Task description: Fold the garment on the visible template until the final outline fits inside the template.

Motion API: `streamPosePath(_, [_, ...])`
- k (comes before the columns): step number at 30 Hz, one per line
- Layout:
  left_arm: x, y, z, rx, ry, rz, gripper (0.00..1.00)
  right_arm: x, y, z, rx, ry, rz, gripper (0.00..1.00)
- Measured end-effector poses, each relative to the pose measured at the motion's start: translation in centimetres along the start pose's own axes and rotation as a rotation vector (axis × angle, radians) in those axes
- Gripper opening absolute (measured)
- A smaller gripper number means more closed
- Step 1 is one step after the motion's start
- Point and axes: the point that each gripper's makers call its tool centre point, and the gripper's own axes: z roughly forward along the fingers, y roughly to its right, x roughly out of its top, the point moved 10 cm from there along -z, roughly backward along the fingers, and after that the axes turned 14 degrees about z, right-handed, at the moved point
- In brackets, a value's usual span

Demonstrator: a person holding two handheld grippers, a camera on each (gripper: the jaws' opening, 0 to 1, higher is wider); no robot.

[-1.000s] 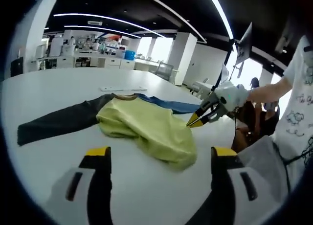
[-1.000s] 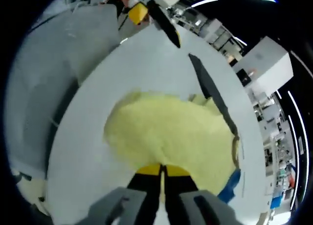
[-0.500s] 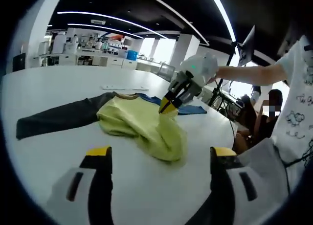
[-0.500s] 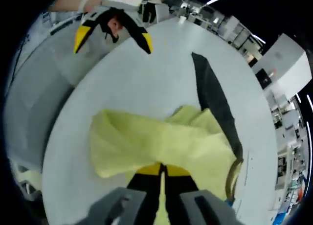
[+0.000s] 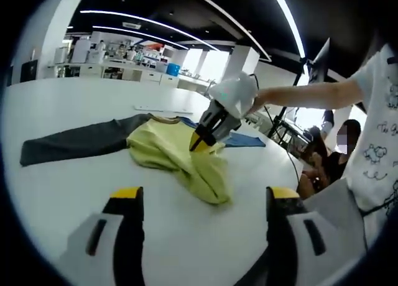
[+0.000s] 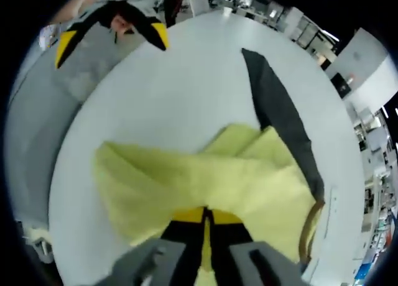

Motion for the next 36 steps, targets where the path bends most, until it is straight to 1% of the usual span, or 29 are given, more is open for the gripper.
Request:
streamPosePath(1, [0.0, 0.1, 0.1, -0.003, -0.002, -0.001, 0.77, 0.0, 0.0, -0.3, -0.011, 0.018, 0.022, 0.04])
streamPosePath(2, [0.0, 0.1, 0.1, -0.005, -0.004, 0.000, 0.77, 0.1, 0.1, -1.0, -0.012, 0.058, 0.054, 0.07])
streamPosePath(4, [0.0, 0.2, 0.2, -0.008, -0.007, 0.003, 0.77, -0.2, 0.1, -1.9, -0.008, 0.110, 0.103, 0.17])
streamPosePath(6, [0.0, 0.2, 0.4, -0.012, -0.004, 0.002, 0.77, -0.5, 0.1, -2.6, -0.005, 0.153, 0.126, 0.28])
streamPosePath(7, [0.0, 0.1, 0.4, -0.015, -0.002, 0.003, 0.77, -0.9, 0.0, -3.1, -0.013, 0.179, 0.151, 0.31])
streamPosePath(8, [0.0, 0.1, 0.5, -0.018, 0.000, 0.003, 0.78, -1.1, -0.1, -3.5, -0.008, 0.188, 0.162, 0.34])
streamPosePath(9, [0.0, 0.0, 0.6, -0.023, -0.001, 0.007, 0.78, -1.5, -0.3, -3.9, -0.002, 0.208, 0.194, 0.37])
streamPosePath(10, [0.1, 0.0, 0.6, -0.025, -0.002, 0.010, 0.78, -1.9, -0.6, -4.0, -0.001, 0.223, 0.209, 0.40])
streamPosePath(12, [0.1, -0.1, 0.7, -0.027, 0.000, 0.009, 0.78, -2.6, -0.9, -4.5, -0.007, 0.253, 0.247, 0.51])
streamPosePath(13, [0.1, -0.1, 0.7, -0.030, 0.001, 0.011, 0.78, -3.2, -1.1, -4.9, -0.011, 0.281, 0.275, 0.57])
streamPosePath(14, [0.1, -0.1, 0.7, -0.032, 0.001, 0.015, 0.78, -3.5, -1.3, -5.1, -0.015, 0.295, 0.296, 0.64])
streamPosePath(16, [0.2, 0.0, 0.8, -0.039, -0.004, 0.020, 0.78, -4.3, -1.6, -5.6, -0.024, 0.322, 0.333, 0.73])
streamPosePath(17, [0.2, 0.0, 0.8, -0.043, -0.006, 0.022, 0.78, -4.7, -1.9, -5.8, -0.013, 0.350, 0.379, 0.80])
streamPosePath(18, [0.2, 0.0, 0.8, -0.046, -0.009, 0.026, 0.78, -5.1, -1.9, -6.0, -0.020, 0.356, 0.410, 0.86])
streamPosePath(19, [0.3, 0.1, 0.9, -0.046, -0.011, 0.029, 0.78, -5.5, -1.9, -6.2, -0.033, 0.360, 0.430, 0.91])
streamPosePath(21, [0.4, 0.1, 0.9, -0.050, -0.011, 0.030, 0.78, -5.8, -1.8, -6.5, -0.052, 0.395, 0.438, 1.00])
streamPosePath(22, [0.5, 0.1, 0.8, -0.051, -0.010, 0.031, 0.78, -6.3, -1.9, -6.7, -0.059, 0.406, 0.468, 1.00])
streamPosePath(24, [0.6, 0.2, 0.9, -0.053, -0.013, 0.034, 0.78, -6.7, -1.9, -6.9, -0.051, 0.426, 0.519, 1.00])
streamPosePath(26, [0.7, 0.1, 0.9, -0.055, -0.014, 0.037, 0.78, -7.2, -2.0, -7.0, -0.059, 0.438, 0.544, 1.00])
streamPosePath(27, [0.8, 0.2, 0.9, -0.056, -0.014, 0.037, 0.78, -7.4, -2.1, -7.1, -0.060, 0.445, 0.568, 1.00])
streamPosePath(29, [0.8, 0.1, 1.0, -0.059, -0.011, 0.036, 0.78, -7.4, -2.5, -7.0, -0.059, 0.487, 0.612, 1.00])
streamPosePath(30, [0.9, 0.1, 1.0, -0.061, -0.009, 0.037, 0.78, -7.6, -2.7, -6.9, -0.052, 0.491, 0.650, 0.99])
streamPosePath(31, [0.8, -0.2, 1.0, -0.061, -0.009, 0.037, 0.78, -7.8, -2.8, -6.8, -0.053, 0.490, 0.674, 0.98])
streamPosePath(34, [0.8, -0.1, 1.1, -0.062, -0.010, 0.035, 0.78, -8.6, -3.1, -5.8, -0.061, 0.463, 0.671, 0.98])
streamPosePath(35, [0.8, 0.0, 1.1, -0.062, -0.010, 0.036, 0.79, -8.9, -3.2, -5.7, -0.058, 0.449, 0.679, 0.93])
streamPosePath(36, [0.8, 0.1, 1.1, -0.062, -0.009, 0.037, 0.78, -9.1, -3.6, -5.7, -0.050, 0.440, 0.711, 0.87])
